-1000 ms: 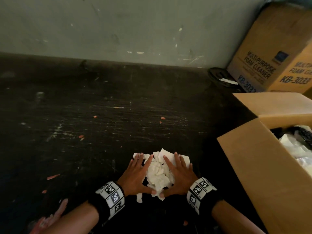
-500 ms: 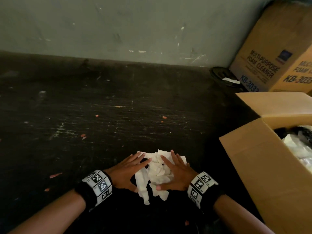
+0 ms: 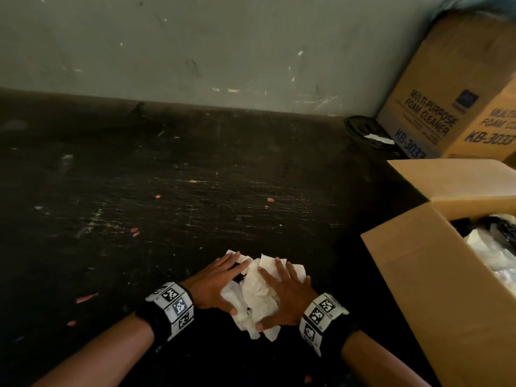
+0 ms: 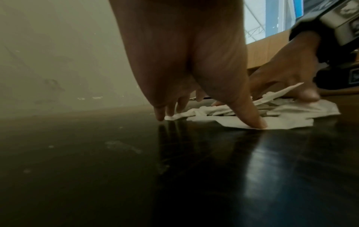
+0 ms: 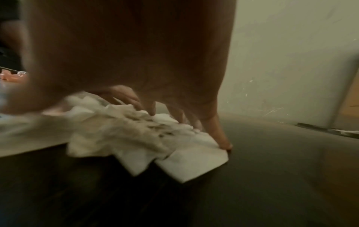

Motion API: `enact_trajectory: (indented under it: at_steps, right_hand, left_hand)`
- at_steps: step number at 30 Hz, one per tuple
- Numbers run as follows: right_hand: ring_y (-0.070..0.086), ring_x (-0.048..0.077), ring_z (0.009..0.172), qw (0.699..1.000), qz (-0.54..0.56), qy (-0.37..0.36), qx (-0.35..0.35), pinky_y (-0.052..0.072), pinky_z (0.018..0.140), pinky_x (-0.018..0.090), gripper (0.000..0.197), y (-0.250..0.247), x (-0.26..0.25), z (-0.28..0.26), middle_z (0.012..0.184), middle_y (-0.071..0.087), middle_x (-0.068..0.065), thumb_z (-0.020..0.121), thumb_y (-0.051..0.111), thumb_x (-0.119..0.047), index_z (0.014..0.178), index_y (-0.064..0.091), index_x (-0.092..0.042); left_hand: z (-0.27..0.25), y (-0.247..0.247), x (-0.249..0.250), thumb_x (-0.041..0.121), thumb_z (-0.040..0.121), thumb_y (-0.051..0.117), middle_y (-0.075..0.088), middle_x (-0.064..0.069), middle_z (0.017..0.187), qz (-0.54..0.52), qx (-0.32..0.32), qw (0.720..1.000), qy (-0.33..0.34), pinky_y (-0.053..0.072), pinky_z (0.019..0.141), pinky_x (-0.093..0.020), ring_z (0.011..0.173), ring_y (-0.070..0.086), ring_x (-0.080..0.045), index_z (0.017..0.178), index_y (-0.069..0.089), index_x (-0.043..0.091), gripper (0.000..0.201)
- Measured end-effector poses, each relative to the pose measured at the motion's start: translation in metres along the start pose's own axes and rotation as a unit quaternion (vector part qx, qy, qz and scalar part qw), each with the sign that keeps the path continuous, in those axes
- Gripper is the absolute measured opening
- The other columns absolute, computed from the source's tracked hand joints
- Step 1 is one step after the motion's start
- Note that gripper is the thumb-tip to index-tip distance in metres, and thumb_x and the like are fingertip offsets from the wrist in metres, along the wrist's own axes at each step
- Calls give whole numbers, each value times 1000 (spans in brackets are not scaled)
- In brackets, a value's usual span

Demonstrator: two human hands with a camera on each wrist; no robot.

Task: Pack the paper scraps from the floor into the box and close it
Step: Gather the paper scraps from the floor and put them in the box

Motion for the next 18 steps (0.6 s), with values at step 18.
enact_trajectory:
  at_steps: [18]
  right_hand:
    - [12, 35, 144, 997, -6, -40, 67, 30, 112, 49, 66, 2, -27, -16, 160, 6, 8, 95, 50, -31, 150, 14, -34]
  left_hand:
    - [-5, 13, 34, 27, 97, 49, 37, -4, 145, -84, 133, 988, 7, 30, 108, -27, 130, 39, -16, 147, 24, 27, 57]
Point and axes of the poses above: each hand's wrist, its own z-axis towards the middle knuckle, its own y-axis out of the palm, x = y × z, the point moved 10 cm from there along z, towards the middle knuckle
